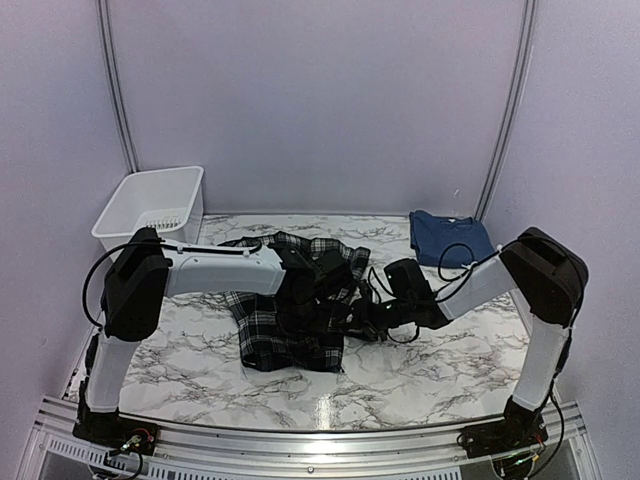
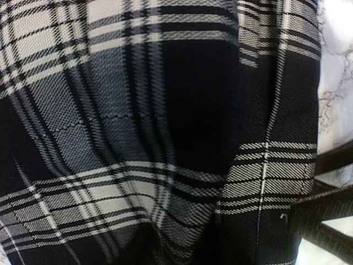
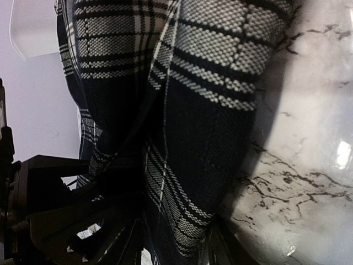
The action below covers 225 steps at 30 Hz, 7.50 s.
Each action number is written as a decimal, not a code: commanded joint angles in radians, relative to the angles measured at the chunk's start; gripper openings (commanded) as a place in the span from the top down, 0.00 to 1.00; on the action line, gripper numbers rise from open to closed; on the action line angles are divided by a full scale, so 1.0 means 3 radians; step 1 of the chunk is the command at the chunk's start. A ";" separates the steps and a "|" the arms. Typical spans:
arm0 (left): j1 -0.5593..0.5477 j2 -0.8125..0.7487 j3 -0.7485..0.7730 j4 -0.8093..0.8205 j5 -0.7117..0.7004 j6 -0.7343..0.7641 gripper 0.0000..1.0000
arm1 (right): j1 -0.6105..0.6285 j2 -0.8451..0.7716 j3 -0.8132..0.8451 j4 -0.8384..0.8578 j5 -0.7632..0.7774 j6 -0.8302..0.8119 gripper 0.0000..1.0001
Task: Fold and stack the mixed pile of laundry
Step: Adjust the rectangle-folded skirt at the center of the board, then fold the rectangle-folded skirt at the center of the board.
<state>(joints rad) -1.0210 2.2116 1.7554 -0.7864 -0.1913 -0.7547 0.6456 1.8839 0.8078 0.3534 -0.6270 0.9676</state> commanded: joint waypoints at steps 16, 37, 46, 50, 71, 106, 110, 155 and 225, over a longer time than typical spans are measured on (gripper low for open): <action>0.0064 -0.0485 0.0103 -0.0036 0.0455 0.0211 1.00 | 0.0091 0.0315 -0.0106 0.0345 -0.0138 0.0178 1.00; 0.0055 -0.0192 0.0030 0.0614 0.1312 0.0153 1.00 | 0.0100 0.0236 -0.0140 0.0500 -0.0109 0.0281 1.00; 0.0143 -0.0133 -0.0395 0.1133 0.1557 0.0022 1.00 | 0.0038 -0.0009 -0.0200 0.0266 0.0006 0.0294 0.87; 0.0184 -0.0162 -0.0572 0.1219 0.1603 0.0021 1.00 | -0.0007 -0.0135 -0.0271 0.0178 0.0105 0.0324 0.83; 0.0187 -0.0314 -0.1054 0.1591 0.1936 0.0298 0.36 | -0.0471 -0.0108 0.1108 -0.1327 0.0645 -0.1000 0.51; 0.0192 -0.0821 -0.1054 0.1616 0.1611 0.0580 0.02 | -0.0736 0.0858 0.1666 -0.1526 0.0632 -0.1307 1.00; 0.0211 -0.1405 -0.1145 0.1731 0.1173 0.0605 0.01 | -0.0736 0.0892 0.1665 -0.1574 0.0653 -0.1378 1.00; 0.0735 -0.1333 -0.3301 0.3887 0.2580 -0.0512 0.35 | 0.0263 0.0171 0.0878 -0.1455 -0.0607 -0.1391 0.56; 0.0077 -0.2993 -0.2830 0.1545 -0.0214 0.2674 0.21 | -0.0162 -0.0523 0.1308 -0.2330 -0.0768 -0.2159 0.56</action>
<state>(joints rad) -0.8448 1.3617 0.9890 -0.1837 0.0105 -0.1066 0.6575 1.6588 1.1564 -0.3111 -0.8574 0.3408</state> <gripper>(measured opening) 0.791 0.448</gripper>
